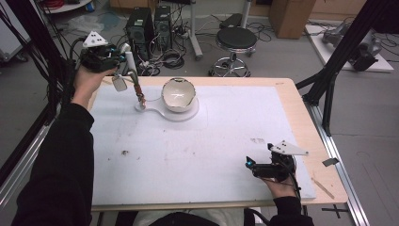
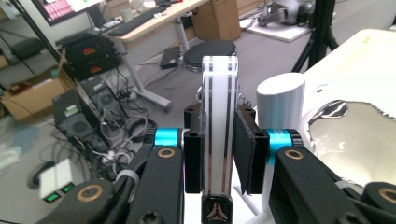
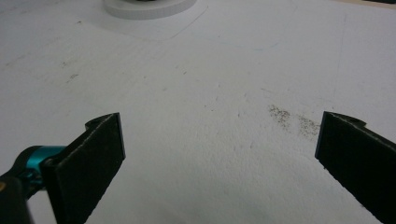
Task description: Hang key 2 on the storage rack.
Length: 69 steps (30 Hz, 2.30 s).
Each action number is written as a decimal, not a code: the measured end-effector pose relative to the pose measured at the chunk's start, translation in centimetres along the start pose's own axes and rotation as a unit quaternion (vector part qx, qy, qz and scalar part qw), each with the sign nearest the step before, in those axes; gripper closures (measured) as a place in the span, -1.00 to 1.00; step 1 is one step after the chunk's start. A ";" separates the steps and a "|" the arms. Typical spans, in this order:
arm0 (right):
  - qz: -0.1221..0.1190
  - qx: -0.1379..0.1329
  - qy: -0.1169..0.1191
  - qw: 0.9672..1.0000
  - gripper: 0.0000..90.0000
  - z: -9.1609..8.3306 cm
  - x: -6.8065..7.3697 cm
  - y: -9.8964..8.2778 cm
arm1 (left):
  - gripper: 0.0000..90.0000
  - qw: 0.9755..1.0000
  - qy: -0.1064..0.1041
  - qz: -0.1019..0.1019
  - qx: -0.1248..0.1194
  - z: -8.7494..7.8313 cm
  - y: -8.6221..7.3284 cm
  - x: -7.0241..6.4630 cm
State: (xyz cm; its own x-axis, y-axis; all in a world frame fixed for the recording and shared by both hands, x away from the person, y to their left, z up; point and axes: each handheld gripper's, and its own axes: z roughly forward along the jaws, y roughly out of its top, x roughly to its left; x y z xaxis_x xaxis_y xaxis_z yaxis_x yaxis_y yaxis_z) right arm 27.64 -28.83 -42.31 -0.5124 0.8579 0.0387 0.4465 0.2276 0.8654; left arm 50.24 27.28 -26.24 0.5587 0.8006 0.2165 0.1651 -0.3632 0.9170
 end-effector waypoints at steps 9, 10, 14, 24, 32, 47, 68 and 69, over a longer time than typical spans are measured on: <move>0.001 0.000 0.000 1.000 -0.99 -0.1 0.0 0.0 | 0.66 1.000 -0.010 -0.006 -0.010 0.7 -0.3 0.1; 0.002 0.001 0.000 1.000 -0.99 -0.1 0.0 0.0 | 0.66 1.000 -0.011 -0.010 -0.012 0.7 -0.4 0.1; 0.002 0.005 0.000 1.000 -0.99 0.1 0.0 -0.1 | 0.66 0.999 -0.019 -0.036 -0.022 1.0 -0.6 0.3; 0.003 0.005 -0.002 1.000 -0.99 0.0 -0.1 -0.2 | 0.66 0.995 -0.035 -0.084 -0.031 1.1 -0.8 0.6; 0.003 0.005 -0.002 1.000 -0.99 0.0 -0.1 -0.2 | 0.64 0.995 -0.043 -0.092 -0.016 0.5 -0.7 0.8; 0.001 -0.004 -0.001 1.000 -0.99 -0.3 0.2 0.0 | -0.27 0.990 -0.022 -0.134 0.027 -1.6 -0.4 1.6; 0.006 -0.017 -0.005 1.000 -0.99 -0.3 -0.4 0.4 | -0.96 0.980 -0.108 -0.159 0.047 -5.9 -4.7 -0.1; 0.006 -0.017 -0.005 1.000 -0.99 -0.3 -0.3 0.4 | -0.96 0.980 -0.113 -0.160 0.043 -6.0 -5.1 -0.2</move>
State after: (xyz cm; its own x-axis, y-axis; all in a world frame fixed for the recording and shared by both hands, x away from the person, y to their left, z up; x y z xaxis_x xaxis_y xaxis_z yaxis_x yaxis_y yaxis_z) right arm 27.75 -29.19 -41.80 -0.5007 0.8645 0.0441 0.4270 0.2023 0.8814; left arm 44.44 31.80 -28.95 0.6314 0.7577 -0.1650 0.4226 -0.1577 0.8925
